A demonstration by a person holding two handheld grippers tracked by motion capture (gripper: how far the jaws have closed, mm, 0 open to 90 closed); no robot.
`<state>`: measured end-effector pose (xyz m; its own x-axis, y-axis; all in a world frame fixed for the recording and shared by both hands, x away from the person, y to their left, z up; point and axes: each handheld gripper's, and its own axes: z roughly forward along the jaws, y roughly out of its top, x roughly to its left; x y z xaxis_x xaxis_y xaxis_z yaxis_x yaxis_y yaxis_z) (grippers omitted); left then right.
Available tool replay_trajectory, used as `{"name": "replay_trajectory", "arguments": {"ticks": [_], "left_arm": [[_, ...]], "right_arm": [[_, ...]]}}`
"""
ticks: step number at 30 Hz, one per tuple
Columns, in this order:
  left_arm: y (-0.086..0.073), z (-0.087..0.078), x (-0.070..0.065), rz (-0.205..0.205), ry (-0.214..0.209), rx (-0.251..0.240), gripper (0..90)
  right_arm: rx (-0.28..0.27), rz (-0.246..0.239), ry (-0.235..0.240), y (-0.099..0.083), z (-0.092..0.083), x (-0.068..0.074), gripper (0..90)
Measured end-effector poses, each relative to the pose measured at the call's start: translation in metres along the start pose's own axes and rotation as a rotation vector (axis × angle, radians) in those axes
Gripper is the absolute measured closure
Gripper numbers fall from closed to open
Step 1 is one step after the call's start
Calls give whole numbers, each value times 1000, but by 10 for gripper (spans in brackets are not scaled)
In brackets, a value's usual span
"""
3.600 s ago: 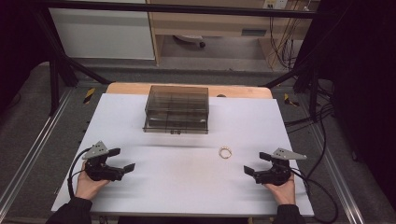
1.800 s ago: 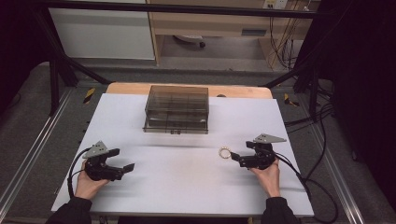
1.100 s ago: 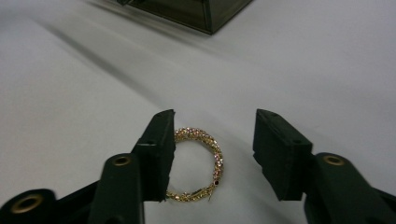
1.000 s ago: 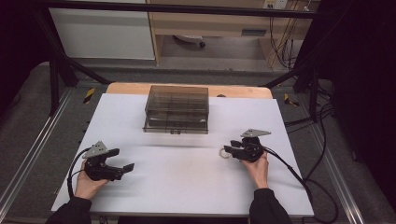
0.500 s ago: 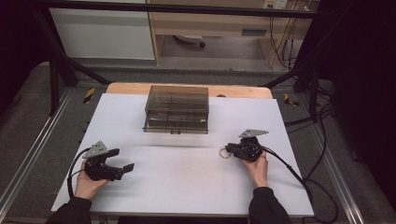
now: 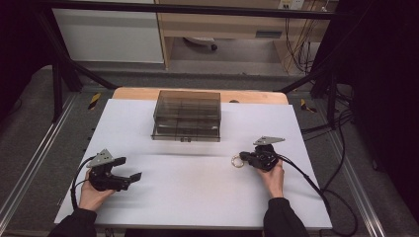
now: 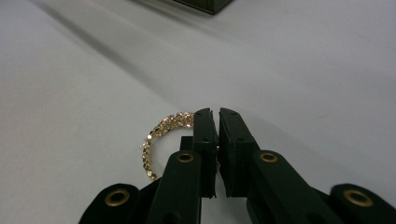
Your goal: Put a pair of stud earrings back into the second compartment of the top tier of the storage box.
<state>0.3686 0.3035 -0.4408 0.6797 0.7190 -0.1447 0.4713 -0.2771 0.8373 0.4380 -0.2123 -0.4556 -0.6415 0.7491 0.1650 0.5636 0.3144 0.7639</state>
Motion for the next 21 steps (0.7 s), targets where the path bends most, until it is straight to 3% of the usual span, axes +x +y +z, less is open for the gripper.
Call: {"name": "replay_trajectory", "arguments": {"ticks": [16, 21], "left_arm": [[0, -1, 0, 0, 2, -1, 49], [0, -1, 0, 1, 2, -1, 49]], "right_arm": [[-13, 35, 18, 6, -19, 5, 870], [-20, 26, 20, 9, -25, 10, 870]]}}
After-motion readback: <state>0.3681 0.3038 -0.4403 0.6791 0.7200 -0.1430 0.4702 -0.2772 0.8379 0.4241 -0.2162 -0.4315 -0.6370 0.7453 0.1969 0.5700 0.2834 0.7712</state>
